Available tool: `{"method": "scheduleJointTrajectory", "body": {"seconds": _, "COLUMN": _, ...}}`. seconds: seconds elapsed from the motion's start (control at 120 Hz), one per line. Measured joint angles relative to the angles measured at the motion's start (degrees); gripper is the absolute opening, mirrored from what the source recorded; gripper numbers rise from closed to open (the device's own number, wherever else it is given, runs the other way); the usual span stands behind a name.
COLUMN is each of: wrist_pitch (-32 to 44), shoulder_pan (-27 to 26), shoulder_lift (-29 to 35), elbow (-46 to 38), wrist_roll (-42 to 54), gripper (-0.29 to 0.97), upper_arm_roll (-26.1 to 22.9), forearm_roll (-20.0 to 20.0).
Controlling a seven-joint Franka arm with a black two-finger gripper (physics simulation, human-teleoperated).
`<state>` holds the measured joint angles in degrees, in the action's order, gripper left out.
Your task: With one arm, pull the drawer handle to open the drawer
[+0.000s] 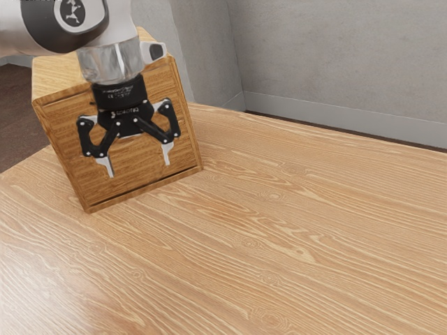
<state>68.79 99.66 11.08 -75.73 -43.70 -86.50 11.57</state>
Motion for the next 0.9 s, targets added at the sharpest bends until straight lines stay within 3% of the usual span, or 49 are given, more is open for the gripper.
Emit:
{"method": "scheduleJointTrajectory", "body": {"seconds": 0.217, "wrist_pitch": 8.01, "shoulder_pan": -0.11, "shoulder_lift": 0.04, "elbow": 0.15, "wrist_roll": -15.20, "gripper": 0.66, "upper_arm_roll": 0.54, "forearm_roll": 0.62}}
{"method": "scheduleJointTrajectory", "body": {"seconds": 0.317, "wrist_pitch": 6.54, "shoulder_pan": -0.11, "shoulder_lift": 0.27, "elbow": 10.81, "wrist_roll": -21.15, "gripper": 0.66, "upper_arm_roll": 2.30, "forearm_roll": 0.47}}
{"method": "scheduleJointTrajectory", "body": {"seconds": 0.383, "wrist_pitch": 6.95, "shoulder_pan": 0.53, "shoulder_lift": 0.24, "elbow": 13.08, "wrist_roll": -25.23, "gripper": 0.66, "upper_arm_roll": 4.42, "forearm_roll": 0.36}}
{"method": "scheduleJointTrajectory", "body": {"seconds": 0.567, "wrist_pitch": 14.56, "shoulder_pan": 12.20, "shoulder_lift": 1.25, "elbow": 10.64, "wrist_roll": -38.63, "gripper": 0.65, "upper_arm_roll": 5.25, "forearm_roll": -0.74}}
{"method": "scheduleJointTrajectory", "body": {"seconds": 0.65, "wrist_pitch": 18.23, "shoulder_pan": 22.16, "shoulder_lift": 10.56, "elbow": 9.85, "wrist_roll": -44.82, "gripper": 0.65, "upper_arm_roll": 3.13, "forearm_roll": -0.13}}
{"method": "scheduleJointTrajectory", "body": {"seconds": 0.683, "wrist_pitch": 19.28, "shoulder_pan": 23.66, "shoulder_lift": 14.08, "elbow": 9.70, "wrist_roll": -47.05, "gripper": 0.65, "upper_arm_roll": 4.44, "forearm_roll": 1.25}}
{"method": "scheduleJointTrajectory", "body": {"seconds": 0.767, "wrist_pitch": 21.25, "shoulder_pan": 25.53, "shoulder_lift": 25.21, "elbow": 7.60, "wrist_roll": -51.56, "gripper": 0.65, "upper_arm_roll": 13.81, "forearm_roll": 9.87}}
{"method": "scheduleJointTrajectory", "body": {"seconds": 0.9, "wrist_pitch": 21.96, "shoulder_pan": 28.83, "shoulder_lift": 34.38, "elbow": 6.19, "wrist_roll": -58.29, "gripper": 0.65, "upper_arm_roll": 18.90, "forearm_roll": 24.85}}
